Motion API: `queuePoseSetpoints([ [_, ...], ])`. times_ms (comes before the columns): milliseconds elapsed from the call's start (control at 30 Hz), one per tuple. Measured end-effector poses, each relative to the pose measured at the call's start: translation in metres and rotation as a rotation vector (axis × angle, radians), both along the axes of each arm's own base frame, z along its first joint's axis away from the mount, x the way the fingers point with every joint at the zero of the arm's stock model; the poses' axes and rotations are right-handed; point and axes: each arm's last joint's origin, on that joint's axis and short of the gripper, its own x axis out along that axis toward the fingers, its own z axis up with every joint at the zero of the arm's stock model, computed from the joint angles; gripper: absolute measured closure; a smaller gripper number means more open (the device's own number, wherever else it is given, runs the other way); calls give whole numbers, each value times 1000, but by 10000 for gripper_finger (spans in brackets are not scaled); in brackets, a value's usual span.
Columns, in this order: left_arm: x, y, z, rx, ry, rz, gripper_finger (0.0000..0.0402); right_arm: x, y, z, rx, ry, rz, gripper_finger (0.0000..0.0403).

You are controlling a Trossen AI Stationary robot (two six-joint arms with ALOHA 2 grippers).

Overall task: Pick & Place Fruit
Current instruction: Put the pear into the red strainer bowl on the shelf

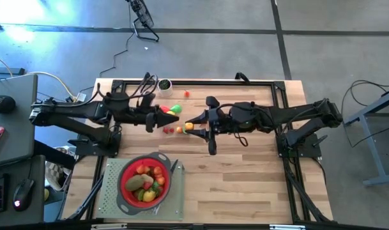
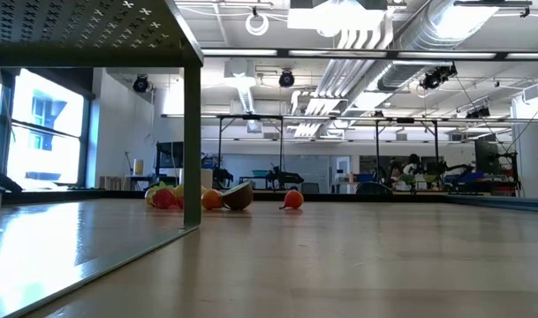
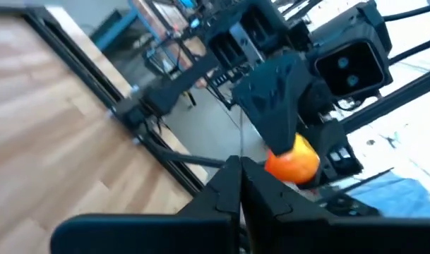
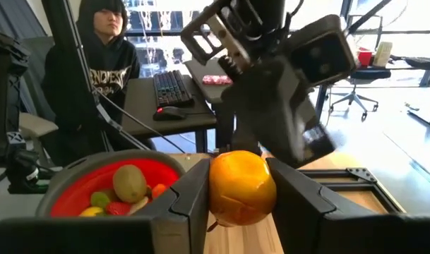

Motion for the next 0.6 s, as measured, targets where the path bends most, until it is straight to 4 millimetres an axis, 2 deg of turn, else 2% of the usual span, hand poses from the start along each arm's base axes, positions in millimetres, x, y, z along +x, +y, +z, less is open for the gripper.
queuePoseSetpoints([
  [133, 0, 1, 3, 63, -36, 7, 368, 0, 0, -1, 1, 12, 0, 281],
  [367, 3, -1, 6, 137, -79, -39, 278, 0, 0, -1, 1, 14, 0, 279],
  [500, 5, -1, 7, 73, -90, -41, 225, 0, 0, -1, 0, 14, 0, 283],
  [600, 14, -1, 6, 16, -110, -41, 189, 0, 0, -2, -2, 17, 0, 278],
])
